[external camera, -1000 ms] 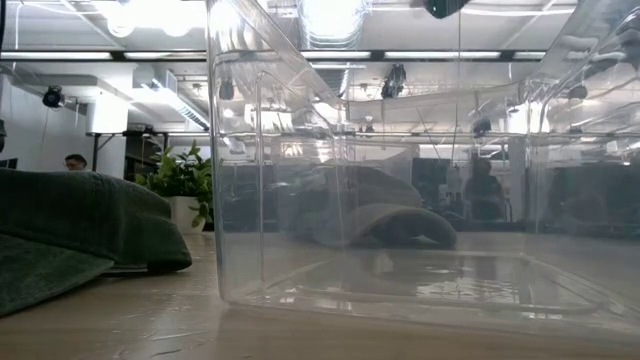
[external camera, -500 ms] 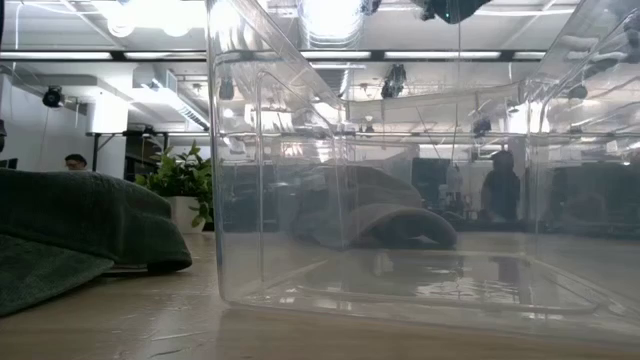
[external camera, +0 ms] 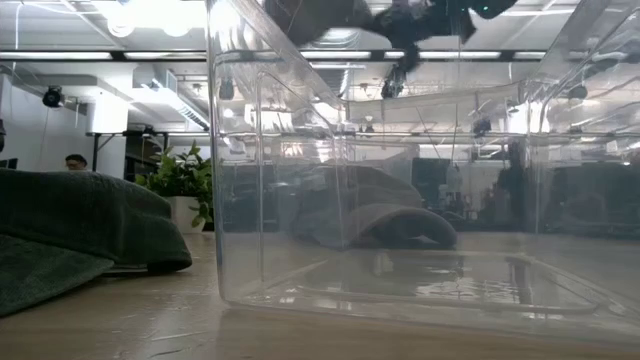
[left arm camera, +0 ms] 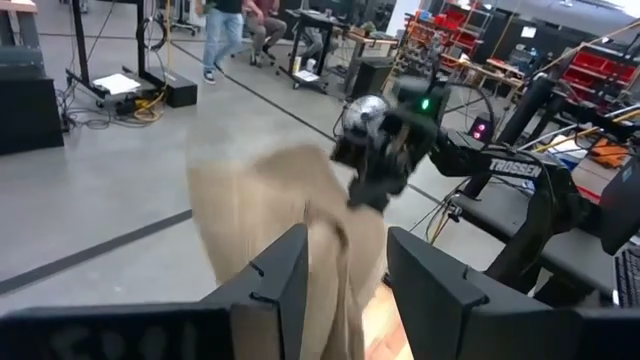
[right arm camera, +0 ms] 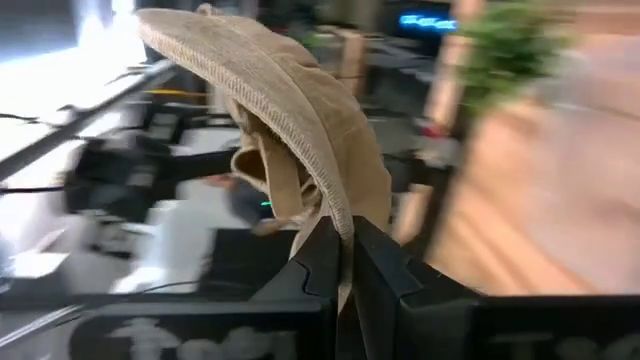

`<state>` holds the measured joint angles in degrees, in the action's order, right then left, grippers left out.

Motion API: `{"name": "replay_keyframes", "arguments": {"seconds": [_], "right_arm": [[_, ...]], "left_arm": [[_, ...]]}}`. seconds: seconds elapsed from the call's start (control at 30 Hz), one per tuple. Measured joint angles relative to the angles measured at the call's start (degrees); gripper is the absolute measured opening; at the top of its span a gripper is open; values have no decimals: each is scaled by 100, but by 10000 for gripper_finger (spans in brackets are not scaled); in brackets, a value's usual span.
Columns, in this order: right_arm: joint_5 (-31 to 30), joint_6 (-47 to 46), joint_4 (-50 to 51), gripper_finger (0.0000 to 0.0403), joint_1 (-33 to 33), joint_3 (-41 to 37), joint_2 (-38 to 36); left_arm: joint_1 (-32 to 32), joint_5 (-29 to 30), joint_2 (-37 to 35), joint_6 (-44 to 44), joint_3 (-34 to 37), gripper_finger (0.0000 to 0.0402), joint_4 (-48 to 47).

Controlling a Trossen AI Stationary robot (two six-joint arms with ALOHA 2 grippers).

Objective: Pick & Place hat
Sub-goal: Put the left brown cap into the top transparent container

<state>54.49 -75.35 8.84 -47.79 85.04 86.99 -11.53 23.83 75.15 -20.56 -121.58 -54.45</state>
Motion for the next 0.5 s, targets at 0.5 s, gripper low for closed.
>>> {"name": "replay_keyframes", "arguments": {"seconds": [0.5], "right_arm": [[-788,950,1026,11,-45,-1589,-130]], "left_arm": [[0,0,-148,261,0,131,39]]}}
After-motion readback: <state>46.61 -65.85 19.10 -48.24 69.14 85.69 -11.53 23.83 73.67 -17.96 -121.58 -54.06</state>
